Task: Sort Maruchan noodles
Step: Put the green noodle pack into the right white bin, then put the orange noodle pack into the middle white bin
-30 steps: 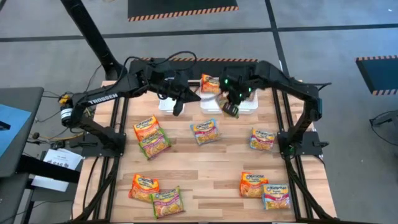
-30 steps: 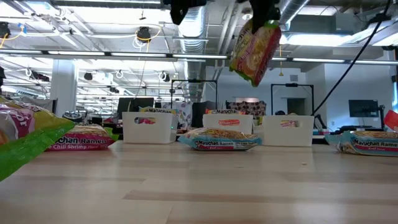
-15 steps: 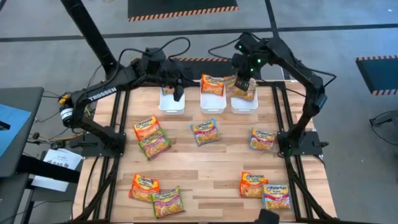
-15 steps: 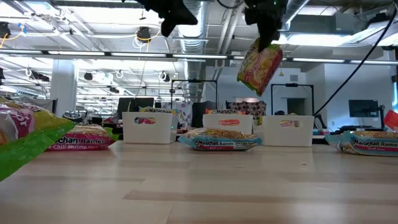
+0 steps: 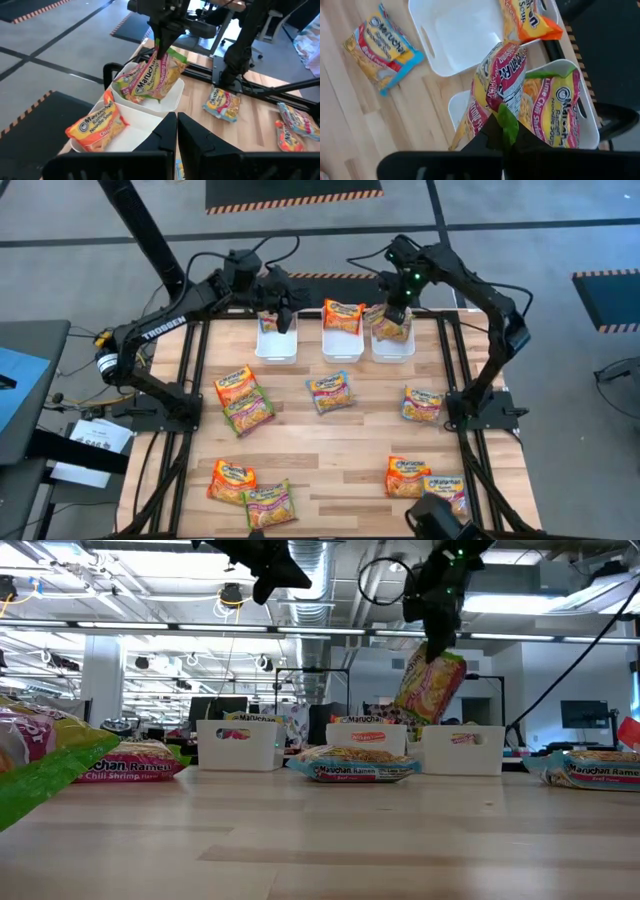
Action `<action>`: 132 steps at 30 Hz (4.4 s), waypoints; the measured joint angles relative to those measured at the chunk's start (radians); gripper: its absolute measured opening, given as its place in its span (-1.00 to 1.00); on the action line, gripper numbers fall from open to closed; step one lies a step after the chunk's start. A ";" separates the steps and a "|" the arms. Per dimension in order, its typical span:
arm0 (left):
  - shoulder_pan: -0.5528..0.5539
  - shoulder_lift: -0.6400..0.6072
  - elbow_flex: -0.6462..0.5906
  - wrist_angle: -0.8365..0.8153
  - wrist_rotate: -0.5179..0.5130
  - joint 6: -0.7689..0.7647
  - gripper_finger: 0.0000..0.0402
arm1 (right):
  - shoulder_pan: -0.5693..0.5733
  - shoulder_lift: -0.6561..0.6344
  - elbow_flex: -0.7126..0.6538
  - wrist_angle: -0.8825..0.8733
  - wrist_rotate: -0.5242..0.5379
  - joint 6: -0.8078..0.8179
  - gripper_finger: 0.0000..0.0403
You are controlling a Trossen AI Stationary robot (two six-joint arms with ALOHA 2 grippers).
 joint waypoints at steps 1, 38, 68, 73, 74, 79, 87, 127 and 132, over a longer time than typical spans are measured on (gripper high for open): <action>0.003 0.000 0.000 0.000 0.000 0.000 -1.00 | -0.012 -0.007 -0.019 0.017 -0.005 -0.003 -0.98; 0.017 0.001 0.000 0.000 -0.105 0.003 -1.00 | -0.094 -0.026 -0.295 0.312 0.222 0.005 -0.23; 0.022 -0.101 0.000 -0.329 0.046 -0.034 -1.00 | 0.280 -0.029 -0.164 -0.224 -0.129 0.351 -0.18; 0.012 -0.166 0.000 -0.362 0.071 0.010 -1.00 | 0.412 -0.030 -0.195 -0.254 -0.129 0.386 -0.18; 0.010 -0.177 0.000 -0.368 0.071 0.020 -1.00 | 0.436 -0.033 -0.215 -0.253 -0.128 0.395 -0.18; -0.006 -0.211 0.000 -0.399 0.071 0.052 -1.00 | 0.563 -0.064 -0.341 -0.253 -0.141 0.470 -0.18; -0.035 -0.214 0.000 -0.462 0.068 0.093 -1.00 | 0.743 -0.139 -0.490 -0.092 -0.284 0.600 -0.18; -0.208 -0.214 0.000 -0.528 0.048 0.091 -1.00 | 1.085 -0.135 -0.838 0.566 -0.313 0.882 -0.14; -0.208 -0.214 0.000 -0.528 0.040 0.091 -1.00 | 1.092 -0.135 -0.867 0.605 -0.312 0.902 -0.14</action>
